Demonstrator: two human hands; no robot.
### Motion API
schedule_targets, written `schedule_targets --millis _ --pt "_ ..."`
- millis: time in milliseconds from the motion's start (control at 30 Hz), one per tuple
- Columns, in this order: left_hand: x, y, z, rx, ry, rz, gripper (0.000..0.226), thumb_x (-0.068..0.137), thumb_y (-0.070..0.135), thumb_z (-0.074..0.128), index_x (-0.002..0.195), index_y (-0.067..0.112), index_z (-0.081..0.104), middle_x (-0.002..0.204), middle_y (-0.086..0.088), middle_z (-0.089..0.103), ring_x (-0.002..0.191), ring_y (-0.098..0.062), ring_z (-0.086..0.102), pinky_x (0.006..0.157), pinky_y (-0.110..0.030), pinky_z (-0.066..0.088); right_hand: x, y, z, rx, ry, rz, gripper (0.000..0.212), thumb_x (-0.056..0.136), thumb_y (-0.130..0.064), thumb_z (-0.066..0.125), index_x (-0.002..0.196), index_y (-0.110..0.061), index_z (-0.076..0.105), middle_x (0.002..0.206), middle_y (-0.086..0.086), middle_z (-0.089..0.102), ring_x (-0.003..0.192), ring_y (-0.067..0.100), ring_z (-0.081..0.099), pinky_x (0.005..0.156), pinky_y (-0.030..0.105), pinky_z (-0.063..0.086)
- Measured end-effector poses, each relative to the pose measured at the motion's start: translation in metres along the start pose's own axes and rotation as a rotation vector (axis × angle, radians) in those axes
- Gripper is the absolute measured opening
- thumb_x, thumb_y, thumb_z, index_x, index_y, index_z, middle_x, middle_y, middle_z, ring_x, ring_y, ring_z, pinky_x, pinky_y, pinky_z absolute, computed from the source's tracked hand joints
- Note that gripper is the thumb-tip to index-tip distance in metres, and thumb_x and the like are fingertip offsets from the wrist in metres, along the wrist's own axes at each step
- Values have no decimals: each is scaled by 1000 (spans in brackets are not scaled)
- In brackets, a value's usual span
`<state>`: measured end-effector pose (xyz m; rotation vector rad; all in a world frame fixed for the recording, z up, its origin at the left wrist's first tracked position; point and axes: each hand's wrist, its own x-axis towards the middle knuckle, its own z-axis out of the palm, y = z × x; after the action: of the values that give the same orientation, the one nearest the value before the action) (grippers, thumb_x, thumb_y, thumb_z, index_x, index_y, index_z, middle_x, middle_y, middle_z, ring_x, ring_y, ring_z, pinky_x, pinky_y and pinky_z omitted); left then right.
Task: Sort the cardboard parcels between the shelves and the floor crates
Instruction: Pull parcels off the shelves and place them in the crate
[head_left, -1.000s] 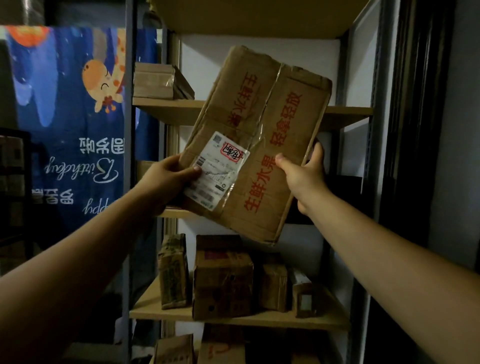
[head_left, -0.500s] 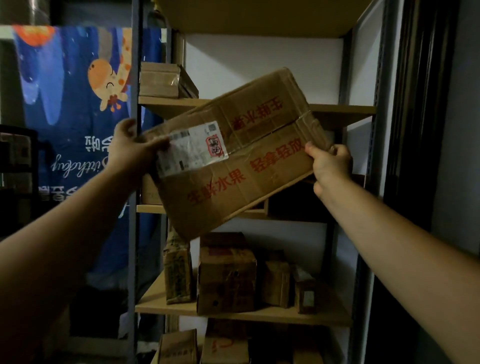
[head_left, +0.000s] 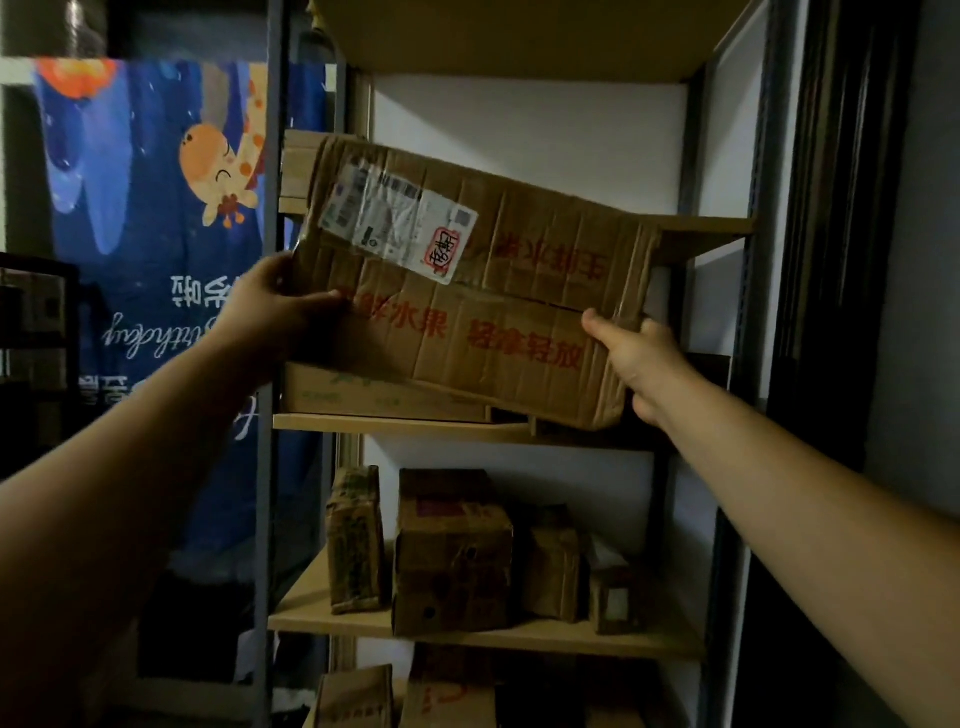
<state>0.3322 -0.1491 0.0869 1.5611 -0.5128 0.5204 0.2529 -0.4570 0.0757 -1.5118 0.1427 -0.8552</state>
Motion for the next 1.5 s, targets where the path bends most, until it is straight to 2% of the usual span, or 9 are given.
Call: schedule_targets --millis 167,333,500,733,867,1033,1233,1333,1500 --pt "-6 1 16 -82 254 45 57 81 33 71 129 16 45 114 -1 56 97 -16 62 66 -22 51 -5 21 12 117 83 87 56 76 -43 73 122 -20 51 119 10 61 107 32 60 97 56 45" --pt "-17 -6 33 -421 245 -122 67 83 22 70 135 26 28 120 0 43 102 -19 54 75 -41 56 -8 32 23 117 83 97 62 78 -40 73 129 -17 47 123 10 59 110 31 59 96 54 47" --pt "-5 -4 18 -331 203 -75 51 87 15 63 130 20 36 111 4 46 100 -17 55 68 -38 56 -2 11 0 80 143 -39 97 79 -35 75 151 -26 11 153 10 28 135 31 36 106 50 37" --pt "7 2 12 -243 129 -35 65 85 14 66 137 26 30 116 4 47 98 -15 56 68 -31 54 -2 16 -10 -168 -99 -121 12 90 -23 64 95 -12 65 73 0 69 70 16 65 52 20 51" --pt "1 -13 32 -291 61 -105 70 79 18 71 139 20 35 121 0 54 109 -18 57 81 -32 53 -5 38 -3 -103 12 -75 14 94 -28 59 88 -16 64 84 6 69 74 18 66 62 28 50" --pt "-28 -40 58 -237 -334 -192 86 81 5 66 139 51 22 114 5 55 97 -20 59 47 -31 55 -26 65 12 -97 43 -15 14 96 -29 54 87 -18 54 95 10 65 88 26 64 76 41 56" --pt "-30 -68 52 -334 -198 -179 80 80 9 67 142 40 27 137 0 47 112 -22 54 76 -40 52 -44 86 15 -250 -212 -51 54 90 -31 63 138 -27 40 130 2 52 112 18 56 90 38 51" --pt "-39 -85 47 -324 -209 -150 78 80 10 67 141 42 30 136 3 48 112 -18 55 82 -42 51 -58 102 14 -244 -213 -30 65 89 -31 63 145 -33 29 139 -1 45 123 19 48 101 46 45" --pt "-51 -104 41 -315 -229 -123 79 77 13 67 141 43 32 138 3 48 121 -22 52 92 -51 49 -75 113 14 -233 -211 -66 63 92 -23 60 145 -32 28 132 -4 42 111 8 41 89 28 40"
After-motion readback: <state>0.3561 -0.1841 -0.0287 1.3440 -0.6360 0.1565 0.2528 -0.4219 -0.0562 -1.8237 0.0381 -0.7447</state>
